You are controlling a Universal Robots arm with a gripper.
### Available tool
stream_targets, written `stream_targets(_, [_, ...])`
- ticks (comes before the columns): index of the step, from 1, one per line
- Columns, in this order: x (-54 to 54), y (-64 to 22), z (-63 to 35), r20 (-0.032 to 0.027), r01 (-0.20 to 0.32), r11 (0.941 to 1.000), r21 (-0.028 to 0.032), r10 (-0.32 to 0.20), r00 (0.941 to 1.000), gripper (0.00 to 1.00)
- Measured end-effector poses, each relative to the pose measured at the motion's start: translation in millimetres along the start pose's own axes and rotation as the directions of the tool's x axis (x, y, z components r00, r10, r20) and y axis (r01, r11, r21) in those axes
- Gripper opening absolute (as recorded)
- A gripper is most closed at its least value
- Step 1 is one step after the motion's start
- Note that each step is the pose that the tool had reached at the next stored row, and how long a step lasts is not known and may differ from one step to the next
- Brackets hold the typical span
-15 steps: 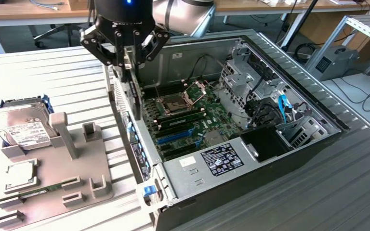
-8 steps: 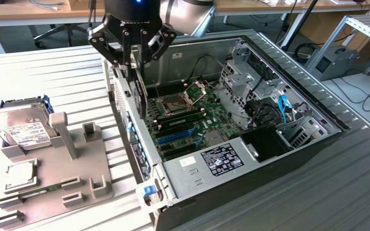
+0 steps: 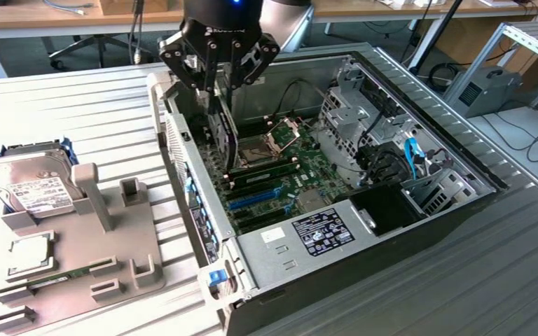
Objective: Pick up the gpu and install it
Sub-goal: 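Pick up the gpu and move the gpu toward the slot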
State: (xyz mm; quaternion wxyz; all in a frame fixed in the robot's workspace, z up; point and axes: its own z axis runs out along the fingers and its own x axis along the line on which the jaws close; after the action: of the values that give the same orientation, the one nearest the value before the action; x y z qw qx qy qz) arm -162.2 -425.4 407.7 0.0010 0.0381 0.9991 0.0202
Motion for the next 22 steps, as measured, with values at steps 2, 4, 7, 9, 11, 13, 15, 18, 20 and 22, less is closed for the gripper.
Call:
stream_targets(2, [-3.3, 0.2, 0.5, -0.0016, 0.000, 1.0000, 0.0001, 0.000, 1.0000, 0.26])
stream_targets(4, [-7.2, 0.5, 1.3, -0.0028, 0.000, 1.0000, 0.0002, 0.000, 1.0000, 0.26])
stream_targets(7, [-10.9, 0.8, 1.7, -0.0034, 0.000, 1.0000, 0.0003, 0.000, 1.0000, 0.26])
stream_targets(9, [-12.3, 0.8, 2.3, -0.0034, 0.000, 1.0000, 0.0000, 0.000, 1.0000, 0.26])
stream_targets(11, [-13.7, 0.9, 2.5, -0.0036, 0.000, 1.0000, 0.0002, 0.000, 1.0000, 0.26])
stream_targets(13, [-15.1, 1.1, 2.7, -0.0037, 0.000, 1.0000, 0.0003, 0.000, 1.0000, 0.26])
stream_targets(15, [-16.4, 1.1, 2.9, -0.0037, 0.000, 1.0000, 0.0002, 0.000, 1.0000, 0.26])
stream_targets(18, [-19.0, 1.3, 3.1, -0.0039, 0.000, 1.0000, 0.0003, 0.000, 1.0000, 0.26])
stream_targets(20, [-21.6, 1.5, 3.4, -0.0042, 0.000, 1.0000, 0.0003, 0.000, 1.0000, 0.26])
stream_targets(22, [-23.8, 1.6, 4.4, -0.0048, 0.000, 1.0000, 0.0004, 0.000, 1.0000, 0.26])
